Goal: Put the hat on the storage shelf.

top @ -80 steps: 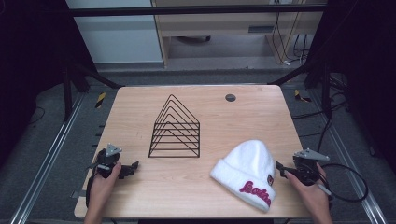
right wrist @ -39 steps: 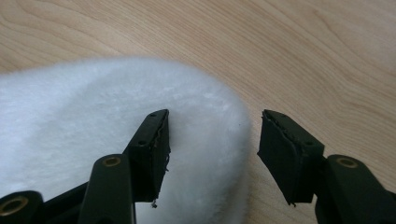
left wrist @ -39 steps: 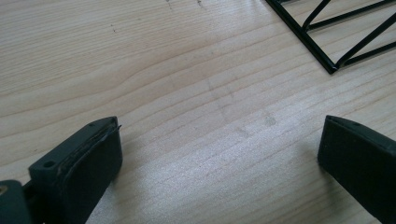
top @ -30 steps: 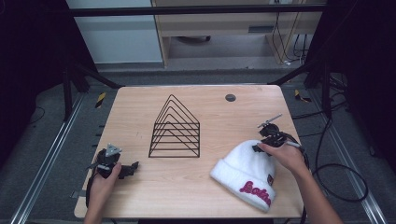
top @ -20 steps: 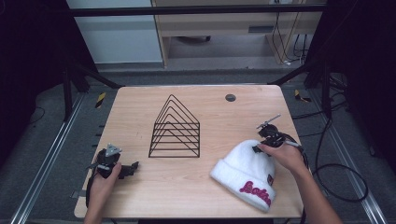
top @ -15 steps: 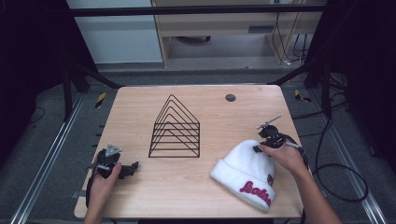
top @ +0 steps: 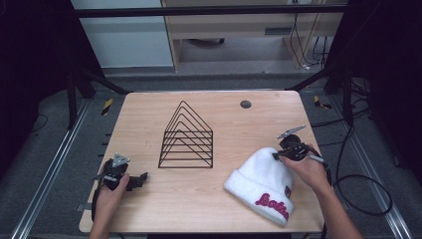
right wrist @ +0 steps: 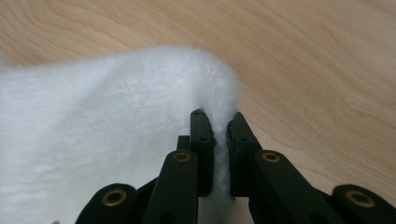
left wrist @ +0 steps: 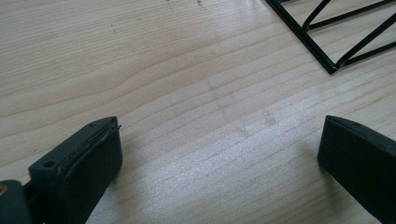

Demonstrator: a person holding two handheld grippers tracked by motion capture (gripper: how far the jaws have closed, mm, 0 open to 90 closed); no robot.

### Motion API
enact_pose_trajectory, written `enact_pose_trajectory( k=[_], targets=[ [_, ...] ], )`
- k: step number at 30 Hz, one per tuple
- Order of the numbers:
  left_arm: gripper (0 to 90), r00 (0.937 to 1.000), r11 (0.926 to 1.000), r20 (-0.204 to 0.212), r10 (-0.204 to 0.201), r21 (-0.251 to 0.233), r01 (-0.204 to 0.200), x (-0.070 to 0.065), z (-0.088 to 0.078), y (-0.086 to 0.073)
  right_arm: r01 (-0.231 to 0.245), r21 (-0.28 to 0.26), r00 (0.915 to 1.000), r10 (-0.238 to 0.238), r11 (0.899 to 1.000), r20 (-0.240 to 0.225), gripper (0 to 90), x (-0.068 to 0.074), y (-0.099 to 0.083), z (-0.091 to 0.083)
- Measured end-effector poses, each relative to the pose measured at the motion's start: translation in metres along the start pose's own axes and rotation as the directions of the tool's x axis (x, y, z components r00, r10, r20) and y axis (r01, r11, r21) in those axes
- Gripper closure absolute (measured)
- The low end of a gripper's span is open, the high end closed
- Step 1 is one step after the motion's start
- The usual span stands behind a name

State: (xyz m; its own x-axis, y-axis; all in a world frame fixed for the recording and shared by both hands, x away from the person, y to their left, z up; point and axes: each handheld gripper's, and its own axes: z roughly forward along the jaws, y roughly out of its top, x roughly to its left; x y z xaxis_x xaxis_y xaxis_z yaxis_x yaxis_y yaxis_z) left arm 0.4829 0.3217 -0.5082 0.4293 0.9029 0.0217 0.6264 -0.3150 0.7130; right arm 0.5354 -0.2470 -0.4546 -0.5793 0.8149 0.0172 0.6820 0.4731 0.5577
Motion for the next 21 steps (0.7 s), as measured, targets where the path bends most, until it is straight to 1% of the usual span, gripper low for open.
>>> enact_pose_trajectory(
  k=[1,2,3,5,6,7,8,9,10,11,14,16,17,18,19,20,21],
  targets=[
    [0.0,1.0,1.0,0.0,0.0,0.0,0.0,0.0,0.0,0.0,0.015,-0.019,0.9999,-0.015,1.0,0.005,83.8,0.002,0.0,-0.005],
    [0.0,1.0,1.0,0.0,0.0,0.0,0.0,0.0,0.0,0.0,0.015,-0.019,0.9999,-0.015,1.0,0.005,83.8,0.002,0.0,-0.005],
    [0.0,1.0,1.0,0.0,0.002,0.002,-0.002,0.0,0.0,0.0,0.039,-0.063,0.9991,-0.038,0.997,0.018,83.9,0.008,0.001,-0.015],
    [0.0,1.0,1.0,0.0,0.0,0.0,0.0,0.0,0.0,0.0,0.064,-0.095,0.9975,-0.061,0.993,0.035,83.9,0.015,0.001,-0.025],
    [0.0,1.0,1.0,0.0,0.0,0.0,0.0,0.0,0.0,0.0,0.064,-0.095,0.9975,-0.061,0.993,0.035,83.9,0.015,0.001,-0.025],
    [0.0,1.0,1.0,0.0,0.0,0.0,0.0,0.0,0.0,0.0,0.073,-0.109,0.9969,-0.069,0.991,0.039,84.0,0.018,0.001,-0.029],
    [0.0,1.0,1.0,0.0,0.0,0.0,0.0,0.0,0.0,0.0,0.095,-0.144,0.995,-0.089,0.985,0.043,84.0,0.026,0.001,-0.041],
    [0.0,1.0,1.0,0.0,0.0,0.0,0.0,0.0,0.0,0.0,0.095,-0.144,0.995,-0.089,0.985,0.043,84.0,0.026,0.001,-0.041],
    [0.0,1.0,1.0,0.0,0.0,0.0,0.0,0.0,0.0,0.0,0.109,-0.16,0.9936,-0.102,0.981,0.048,84.0,0.029,0.001,-0.046],
    [0.0,1.0,1.0,0.0,0.0,0.0,0.0,0.0,0.0,0.0,0.125,-0.191,0.9918,-0.117,0.974,0.051,84.1,0.036,0.002,-0.056],
    [0.0,1.0,1.0,-0.003,0.002,0.002,-0.002,0.0,-0.001,0.0,0.151,-0.232,0.9883,-0.141,0.961,0.058,84.1,0.047,0.004,-0.071],
    [1.0,1.0,1.0,0.0,0.003,0.001,-0.003,0.0,-0.001,0.0,0.169,-0.263,0.9854,-0.158,0.95,0.064,84.1,0.055,0.004,-0.081],
    [3.5,0.9999,0.9998,-0.013,0.009,-0.015,-0.009,0.0,-0.003,0.0,0.178,-0.277,0.984,-0.166,0.944,0.066,84.1,0.059,0.004,-0.085],
    [3.9,0.9998,0.9997,-0.015,0.012,-0.023,-0.012,0.0,-0.005,0.001,0.189,-0.285,0.9819,-0.176,0.94,0.07,84.2,0.063,0.005,-0.089],
    [3.7,0.9998,0.9997,-0.015,0.012,-0.023,-0.012,0.0,-0.005,0.001,0.189,-0.285,0.9819,-0.176,0.94,0.07,84.2,0.063,0.005,-0.089],
    [3.7,0.9998,0.9983,-0.018,0.004,-0.058,-0.005,0.001,-0.013,0.005,0.208,-0.31,0.9781,-0.195,0.928,0.073,84.2,0.071,0.006,-0.098],
    [3.7,0.9998,0.9983,-0.018,0.004,-0.058,-0.005,0.001,-0.013,0.005,0.22,-0.321,0.9754,-0.207,0.921,0.077,84.2,0.075,0.007,-0.102]
  ],
)
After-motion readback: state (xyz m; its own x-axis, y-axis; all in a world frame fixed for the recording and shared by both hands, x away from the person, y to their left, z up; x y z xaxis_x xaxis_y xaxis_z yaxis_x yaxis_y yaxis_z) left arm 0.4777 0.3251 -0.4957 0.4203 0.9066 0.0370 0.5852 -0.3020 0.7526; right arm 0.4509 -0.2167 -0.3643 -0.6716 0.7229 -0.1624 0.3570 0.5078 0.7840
